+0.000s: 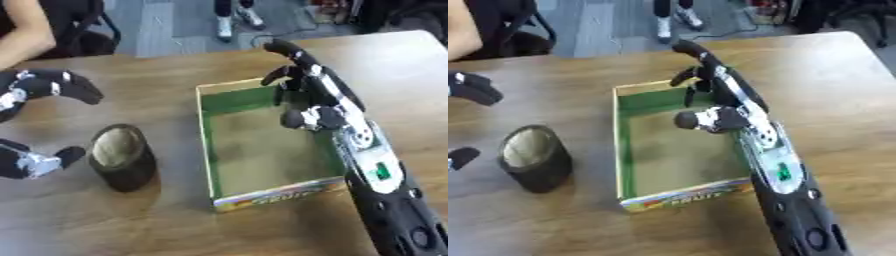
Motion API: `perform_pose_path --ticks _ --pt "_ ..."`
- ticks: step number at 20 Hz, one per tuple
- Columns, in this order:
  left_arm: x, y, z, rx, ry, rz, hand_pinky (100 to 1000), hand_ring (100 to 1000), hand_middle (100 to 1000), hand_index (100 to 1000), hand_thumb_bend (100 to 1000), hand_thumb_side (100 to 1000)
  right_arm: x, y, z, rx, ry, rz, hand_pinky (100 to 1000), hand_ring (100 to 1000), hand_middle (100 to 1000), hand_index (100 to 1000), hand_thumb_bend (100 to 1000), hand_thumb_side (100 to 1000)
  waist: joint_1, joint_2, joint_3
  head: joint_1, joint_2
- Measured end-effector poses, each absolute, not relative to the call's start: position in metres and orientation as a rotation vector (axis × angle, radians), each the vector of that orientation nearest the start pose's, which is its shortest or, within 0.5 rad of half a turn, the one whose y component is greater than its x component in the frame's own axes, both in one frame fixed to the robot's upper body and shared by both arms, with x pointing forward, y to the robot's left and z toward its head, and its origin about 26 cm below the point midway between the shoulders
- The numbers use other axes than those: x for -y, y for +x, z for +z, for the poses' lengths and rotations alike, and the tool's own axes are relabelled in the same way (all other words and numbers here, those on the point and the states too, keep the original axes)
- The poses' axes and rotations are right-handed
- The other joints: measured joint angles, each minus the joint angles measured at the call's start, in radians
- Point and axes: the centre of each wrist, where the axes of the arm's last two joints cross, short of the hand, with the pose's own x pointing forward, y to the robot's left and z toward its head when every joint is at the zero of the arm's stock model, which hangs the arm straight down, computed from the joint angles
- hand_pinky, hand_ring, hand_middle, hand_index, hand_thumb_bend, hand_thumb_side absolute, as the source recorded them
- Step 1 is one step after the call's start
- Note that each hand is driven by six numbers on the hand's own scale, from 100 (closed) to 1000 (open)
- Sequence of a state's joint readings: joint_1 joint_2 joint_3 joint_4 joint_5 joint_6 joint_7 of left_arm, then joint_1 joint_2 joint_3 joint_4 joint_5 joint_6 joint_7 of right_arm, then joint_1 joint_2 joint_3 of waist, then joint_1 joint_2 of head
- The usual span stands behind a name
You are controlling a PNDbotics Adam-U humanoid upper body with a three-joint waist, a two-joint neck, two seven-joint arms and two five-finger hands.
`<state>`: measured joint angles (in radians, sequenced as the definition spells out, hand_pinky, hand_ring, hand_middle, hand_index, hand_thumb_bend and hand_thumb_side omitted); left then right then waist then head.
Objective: Pick up objects on the table and place them in the box.
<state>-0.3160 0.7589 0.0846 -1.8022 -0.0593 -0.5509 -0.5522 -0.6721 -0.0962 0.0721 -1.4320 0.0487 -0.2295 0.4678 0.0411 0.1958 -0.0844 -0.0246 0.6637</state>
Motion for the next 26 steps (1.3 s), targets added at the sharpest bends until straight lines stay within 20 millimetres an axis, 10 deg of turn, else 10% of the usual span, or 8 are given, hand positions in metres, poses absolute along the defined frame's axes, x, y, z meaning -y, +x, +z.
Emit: perform_pose_path --ticks 26 --pt "-0.351 0.324 0.211 -2.700 -0.644 2.359 896 772 756 809 291 391 0.164 0.409 0.178 2.178 0.337 0.906 391 654 941 992 1000 541 0.000 0.012 -0.010 0.009 -0.001"
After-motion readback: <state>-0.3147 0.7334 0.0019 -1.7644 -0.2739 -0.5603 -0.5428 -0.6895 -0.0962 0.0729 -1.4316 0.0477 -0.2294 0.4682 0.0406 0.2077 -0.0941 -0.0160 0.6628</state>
